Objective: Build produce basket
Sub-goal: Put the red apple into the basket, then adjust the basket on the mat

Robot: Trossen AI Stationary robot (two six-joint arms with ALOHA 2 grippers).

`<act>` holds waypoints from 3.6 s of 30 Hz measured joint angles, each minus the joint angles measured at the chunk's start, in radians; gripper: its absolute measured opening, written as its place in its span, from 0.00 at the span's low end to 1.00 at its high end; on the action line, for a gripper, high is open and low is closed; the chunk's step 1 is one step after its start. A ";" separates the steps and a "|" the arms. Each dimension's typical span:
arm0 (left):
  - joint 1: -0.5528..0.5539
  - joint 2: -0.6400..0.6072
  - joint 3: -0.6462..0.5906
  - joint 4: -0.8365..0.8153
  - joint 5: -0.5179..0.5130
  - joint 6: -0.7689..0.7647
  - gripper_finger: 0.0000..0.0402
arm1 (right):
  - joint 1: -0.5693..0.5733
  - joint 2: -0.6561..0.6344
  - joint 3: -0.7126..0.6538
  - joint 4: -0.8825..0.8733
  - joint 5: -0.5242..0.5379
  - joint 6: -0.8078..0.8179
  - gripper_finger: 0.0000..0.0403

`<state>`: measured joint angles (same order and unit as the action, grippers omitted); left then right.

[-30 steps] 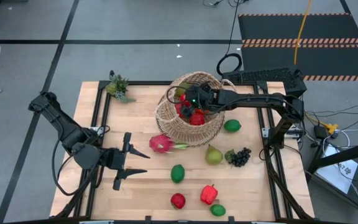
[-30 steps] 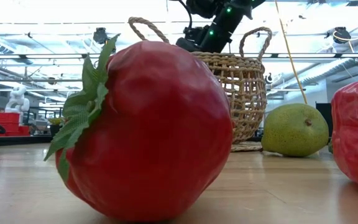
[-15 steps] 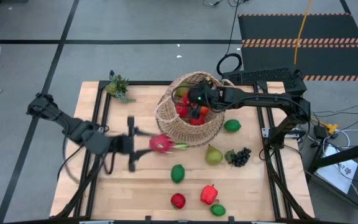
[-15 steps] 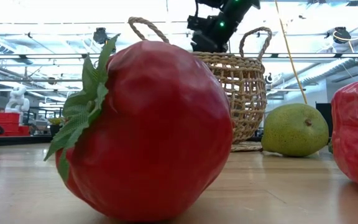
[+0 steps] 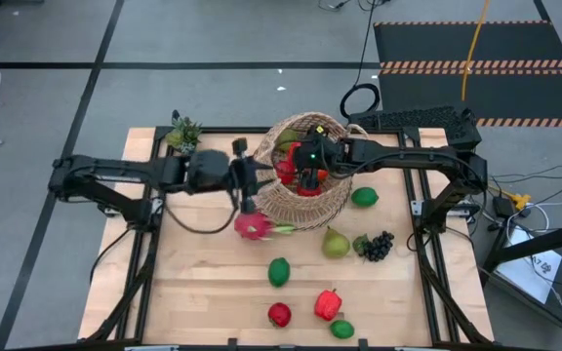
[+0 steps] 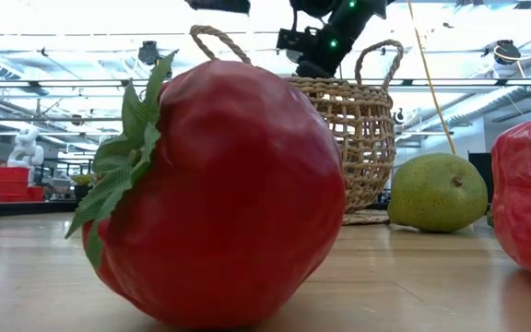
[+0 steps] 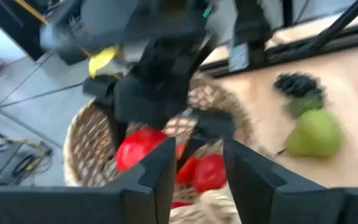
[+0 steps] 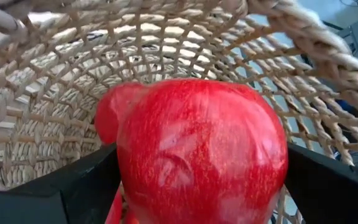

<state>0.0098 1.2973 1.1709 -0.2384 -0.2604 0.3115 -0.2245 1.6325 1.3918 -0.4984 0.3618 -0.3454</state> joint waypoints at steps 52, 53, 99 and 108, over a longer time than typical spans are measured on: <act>0.170 0.075 0.002 0.196 0.279 0.190 0.01 | 0.118 -0.153 0.001 -0.023 0.062 0.092 0.99; 0.165 0.049 0.002 0.162 0.280 0.178 0.01 | 0.129 -0.169 0.001 -0.026 0.065 0.111 0.99; -0.044 -0.176 0.002 -0.084 0.005 -0.104 0.49 | 0.292 -0.398 -0.432 0.356 0.269 0.129 0.99; -0.261 -0.194 0.000 -0.369 -0.330 -0.297 0.44 | 0.407 -0.483 -0.431 0.395 0.265 0.147 0.99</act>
<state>-0.2508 1.1031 1.1709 -0.6074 -0.5909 0.0148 0.1826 1.1496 0.9607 -0.1038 0.6270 -0.1986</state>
